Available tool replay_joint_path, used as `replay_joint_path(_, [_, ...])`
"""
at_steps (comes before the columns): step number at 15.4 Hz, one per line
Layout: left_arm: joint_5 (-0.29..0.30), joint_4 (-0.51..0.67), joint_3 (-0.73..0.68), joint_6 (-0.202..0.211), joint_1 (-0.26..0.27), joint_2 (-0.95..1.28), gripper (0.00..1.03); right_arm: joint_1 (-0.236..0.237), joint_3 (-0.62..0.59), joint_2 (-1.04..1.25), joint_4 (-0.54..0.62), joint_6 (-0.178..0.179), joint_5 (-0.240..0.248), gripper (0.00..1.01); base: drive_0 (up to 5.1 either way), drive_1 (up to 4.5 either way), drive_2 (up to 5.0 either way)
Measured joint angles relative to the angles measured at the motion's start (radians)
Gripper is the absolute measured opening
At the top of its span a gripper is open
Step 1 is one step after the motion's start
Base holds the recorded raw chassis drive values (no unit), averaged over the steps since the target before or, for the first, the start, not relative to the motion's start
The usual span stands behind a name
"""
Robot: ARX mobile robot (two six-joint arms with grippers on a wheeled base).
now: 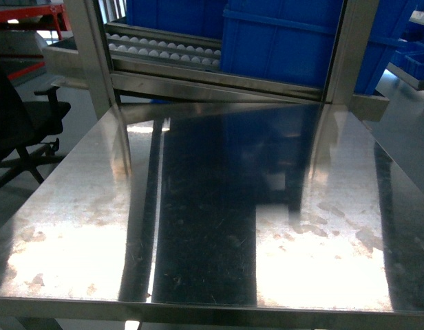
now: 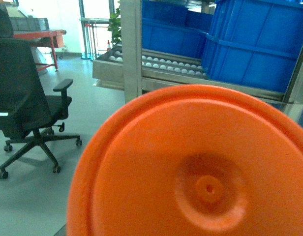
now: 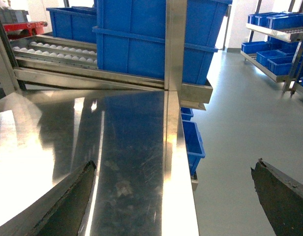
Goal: Pick capacitor and pack into box
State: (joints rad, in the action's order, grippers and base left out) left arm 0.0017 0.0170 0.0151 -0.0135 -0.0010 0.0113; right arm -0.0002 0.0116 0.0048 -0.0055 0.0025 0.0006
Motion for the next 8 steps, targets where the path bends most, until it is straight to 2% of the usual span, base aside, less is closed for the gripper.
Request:
replay_joint_path(2, [-0.003,-0.030,-0.002,0.000,0.000,0.000,0.44,0.000,0.000,0.000,0.000,0.000,0.000,0.98,0.0,0.00,0.0])
replay_joint_path(8, [-0.002,-0.024,-0.002,0.000,0.000,-0.001,0.44,0.000,0.000,0.000,0.000,0.000,0.000,0.98,0.0,0.00,0.0])
